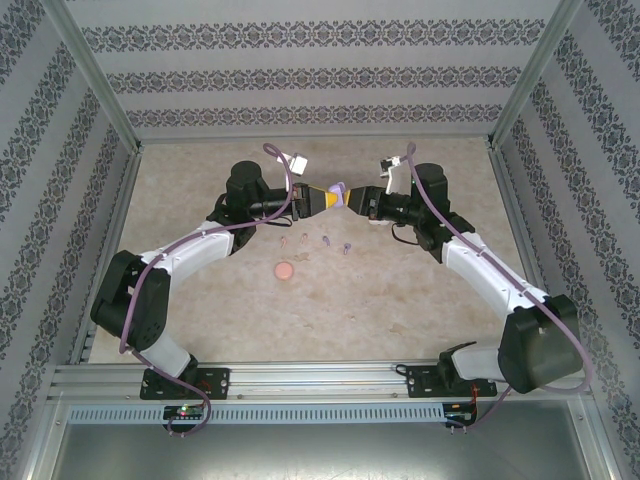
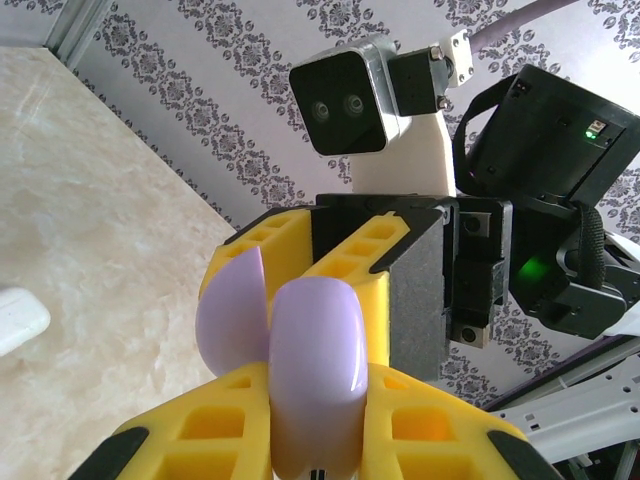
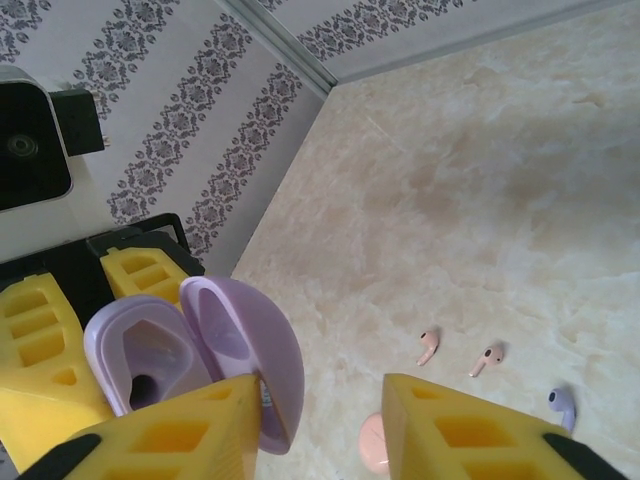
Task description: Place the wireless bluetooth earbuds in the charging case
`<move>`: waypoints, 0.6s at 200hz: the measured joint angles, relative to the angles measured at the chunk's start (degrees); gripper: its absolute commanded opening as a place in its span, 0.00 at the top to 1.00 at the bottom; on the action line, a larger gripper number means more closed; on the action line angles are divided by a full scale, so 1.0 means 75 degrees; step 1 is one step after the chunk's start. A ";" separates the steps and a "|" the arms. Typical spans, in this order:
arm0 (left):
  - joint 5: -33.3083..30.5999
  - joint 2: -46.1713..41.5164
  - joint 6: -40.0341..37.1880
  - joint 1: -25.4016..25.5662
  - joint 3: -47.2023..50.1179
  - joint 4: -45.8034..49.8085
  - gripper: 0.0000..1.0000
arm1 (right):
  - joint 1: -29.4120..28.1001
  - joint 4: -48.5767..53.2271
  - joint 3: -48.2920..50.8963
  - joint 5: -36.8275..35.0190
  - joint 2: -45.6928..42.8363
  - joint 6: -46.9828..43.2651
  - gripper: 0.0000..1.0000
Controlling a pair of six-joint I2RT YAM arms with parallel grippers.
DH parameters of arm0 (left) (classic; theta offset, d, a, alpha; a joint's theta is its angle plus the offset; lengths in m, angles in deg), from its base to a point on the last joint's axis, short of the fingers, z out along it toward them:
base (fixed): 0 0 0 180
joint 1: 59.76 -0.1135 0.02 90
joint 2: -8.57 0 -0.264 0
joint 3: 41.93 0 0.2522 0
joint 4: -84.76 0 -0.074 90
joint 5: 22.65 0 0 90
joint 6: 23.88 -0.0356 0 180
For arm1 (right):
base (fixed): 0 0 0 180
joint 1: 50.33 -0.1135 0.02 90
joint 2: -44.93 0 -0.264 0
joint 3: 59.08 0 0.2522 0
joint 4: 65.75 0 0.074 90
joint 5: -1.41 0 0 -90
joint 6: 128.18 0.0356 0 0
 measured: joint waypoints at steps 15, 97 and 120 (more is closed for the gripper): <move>-0.0055 0.0006 0.0000 0.0015 0.0000 -0.0003 1.00 | 0.0000 0.0000 -0.0055 0.0050 0.0064 0.0000 0.71; -0.0134 0.0038 0.0035 0.0017 0.0000 0.0000 1.00 | 0.0000 -0.0003 -0.0140 0.0306 0.0154 -0.0047 0.78; -0.0131 0.0047 0.0055 0.0023 -0.0023 0.0000 1.00 | 0.0003 0.0023 -0.0137 0.0323 0.0154 -0.0119 0.78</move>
